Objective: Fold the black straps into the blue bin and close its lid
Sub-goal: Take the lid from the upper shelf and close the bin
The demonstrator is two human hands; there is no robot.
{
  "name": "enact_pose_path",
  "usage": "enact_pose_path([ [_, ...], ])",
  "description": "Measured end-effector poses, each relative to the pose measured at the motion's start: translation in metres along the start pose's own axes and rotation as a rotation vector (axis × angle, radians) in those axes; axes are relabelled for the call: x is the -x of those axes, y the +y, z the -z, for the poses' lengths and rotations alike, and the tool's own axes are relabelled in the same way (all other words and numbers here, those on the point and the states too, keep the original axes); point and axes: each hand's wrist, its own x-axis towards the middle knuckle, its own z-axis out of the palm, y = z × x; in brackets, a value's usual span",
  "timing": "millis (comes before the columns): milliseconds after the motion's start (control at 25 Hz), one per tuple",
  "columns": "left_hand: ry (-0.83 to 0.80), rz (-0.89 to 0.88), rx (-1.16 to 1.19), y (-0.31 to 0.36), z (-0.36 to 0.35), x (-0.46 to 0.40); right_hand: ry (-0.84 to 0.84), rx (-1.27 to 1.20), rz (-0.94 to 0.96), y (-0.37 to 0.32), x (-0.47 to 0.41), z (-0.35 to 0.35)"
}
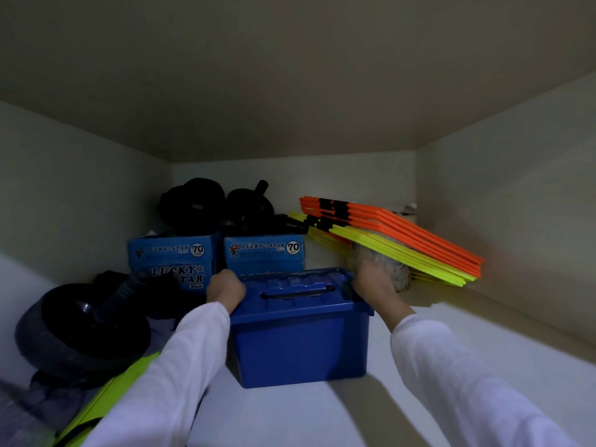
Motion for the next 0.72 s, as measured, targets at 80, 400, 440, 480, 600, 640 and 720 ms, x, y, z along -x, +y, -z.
enact_pose_path([
  [80, 0.001, -0.002, 0.005, 0.0, 0.0, -0.002, -0.013, -0.018, 0.003, 0.001, -0.001, -0.001],
  [400, 0.007, -0.001, 0.028, -0.001, -0.004, -0.01, -0.038, -0.02, -0.014, 0.001, -0.006, -0.004],
  [440, 0.007, 0.0, 0.039, -0.001, -0.004, -0.011, -0.043, -0.02, -0.019, 0.0, -0.006, -0.003],
  [480, 0.004, 0.001, 0.055, -0.001, -0.005, -0.012, -0.051, -0.022, -0.022, -0.001, -0.006, -0.003],
  [600, -0.014, 0.016, 0.093, -0.003, -0.007, -0.016, -0.083, -0.017, -0.003, 0.002, -0.009, -0.003],
  [640, -0.021, 0.018, 0.113, -0.004, -0.008, -0.018, -0.094, -0.019, 0.005, 0.003, -0.01, -0.002],
  [720, -0.045, 0.02, 0.15, -0.007, -0.011, -0.022, -0.106, -0.022, 0.012, 0.005, -0.011, -0.002],
])
